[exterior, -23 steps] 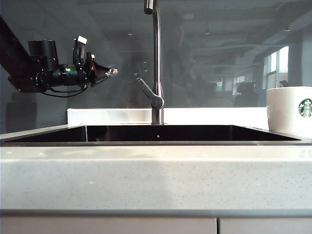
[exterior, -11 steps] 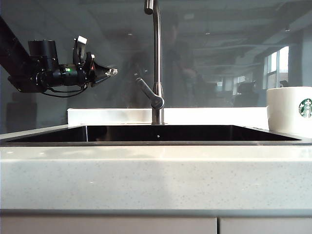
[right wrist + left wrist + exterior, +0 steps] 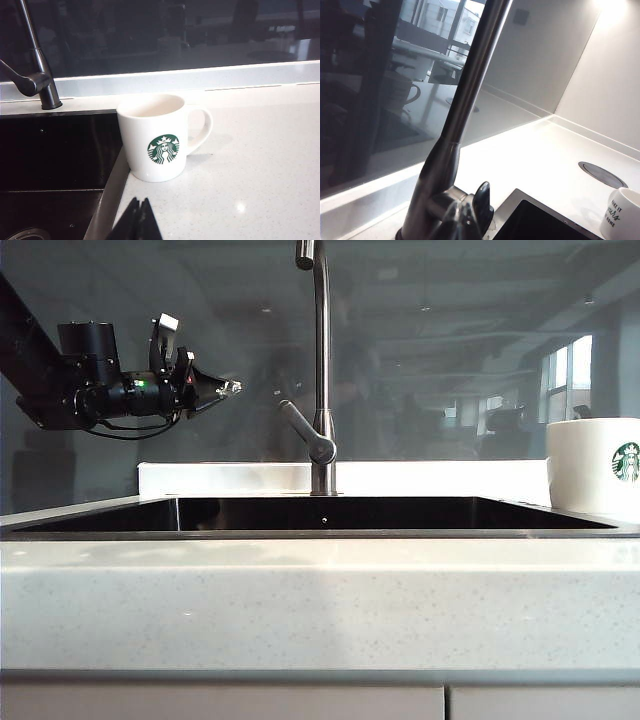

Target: Pick up the mug next to the sink, go to the faucet to get some water, pour the water into the sink, and finally put the mug back to its place.

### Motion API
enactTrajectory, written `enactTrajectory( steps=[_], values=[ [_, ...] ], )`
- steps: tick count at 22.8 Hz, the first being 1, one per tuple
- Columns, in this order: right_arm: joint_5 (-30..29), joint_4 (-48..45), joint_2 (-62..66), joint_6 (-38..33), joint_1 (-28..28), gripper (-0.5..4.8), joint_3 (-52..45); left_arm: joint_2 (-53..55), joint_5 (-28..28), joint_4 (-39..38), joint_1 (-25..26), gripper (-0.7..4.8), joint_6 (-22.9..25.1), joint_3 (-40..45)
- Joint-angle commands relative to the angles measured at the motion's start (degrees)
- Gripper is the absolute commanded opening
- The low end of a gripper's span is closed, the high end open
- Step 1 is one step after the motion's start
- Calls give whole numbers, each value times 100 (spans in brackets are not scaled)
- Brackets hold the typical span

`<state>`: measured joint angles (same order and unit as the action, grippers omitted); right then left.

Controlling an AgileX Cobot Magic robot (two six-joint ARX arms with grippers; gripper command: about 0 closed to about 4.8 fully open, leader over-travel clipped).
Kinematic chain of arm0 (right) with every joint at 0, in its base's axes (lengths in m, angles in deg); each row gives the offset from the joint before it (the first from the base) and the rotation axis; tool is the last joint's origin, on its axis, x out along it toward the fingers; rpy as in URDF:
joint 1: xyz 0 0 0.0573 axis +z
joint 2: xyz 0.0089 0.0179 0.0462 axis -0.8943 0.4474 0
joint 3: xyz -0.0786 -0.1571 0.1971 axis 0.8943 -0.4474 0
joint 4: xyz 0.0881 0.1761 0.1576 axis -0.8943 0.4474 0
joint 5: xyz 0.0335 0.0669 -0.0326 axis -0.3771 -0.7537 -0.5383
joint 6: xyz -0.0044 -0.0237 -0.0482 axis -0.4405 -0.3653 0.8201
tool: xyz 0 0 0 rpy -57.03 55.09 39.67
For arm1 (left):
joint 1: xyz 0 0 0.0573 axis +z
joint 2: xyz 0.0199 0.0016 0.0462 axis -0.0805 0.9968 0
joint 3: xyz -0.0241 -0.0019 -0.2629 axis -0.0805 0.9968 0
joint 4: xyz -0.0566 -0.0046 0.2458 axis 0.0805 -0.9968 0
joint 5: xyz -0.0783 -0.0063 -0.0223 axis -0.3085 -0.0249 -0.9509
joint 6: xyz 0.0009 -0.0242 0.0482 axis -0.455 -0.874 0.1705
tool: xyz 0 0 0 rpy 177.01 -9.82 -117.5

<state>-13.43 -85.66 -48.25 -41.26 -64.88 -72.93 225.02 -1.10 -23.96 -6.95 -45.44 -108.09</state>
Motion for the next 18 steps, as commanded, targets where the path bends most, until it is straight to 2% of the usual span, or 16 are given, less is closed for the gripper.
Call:
enactTrajectory(
  steps=[1,2,3,4,6,9,12,15,18],
  values=[
    [4,-118,-13,0,-4,-5,-20,-363,111,-1156,22,-5,273,-15],
    [4,-118,-13,0,-4,-5,-20,-673,304,-2227,20,-5,326,-15],
    [4,-118,-13,0,-4,-5,-20,-990,785,-3246,20,-6,739,-15],
    [4,-118,-13,0,-4,-5,-20,-1390,1561,-4382,11,-5,1611,-15],
    [4,-118,-13,0,-4,-5,-20,-2166,2962,-5917,11,-5,2647,-15],
    [4,-118,-13,0,-4,-5,-20,-3501,4197,-7217,48,-5,3528,-7],
    [4,-116,-13,-2,-4,-5,-20,-4658,4658,-7886,107,-5,4011,-7],
    [2,-118,-13,0,-7,-5,-20,-5801,5047,-8441,234,-5,4076,24],
    [4,-118,-13,0,-7,-5,-20,-7248,5300,-8933,232,-6,4074,444]
  ],
)
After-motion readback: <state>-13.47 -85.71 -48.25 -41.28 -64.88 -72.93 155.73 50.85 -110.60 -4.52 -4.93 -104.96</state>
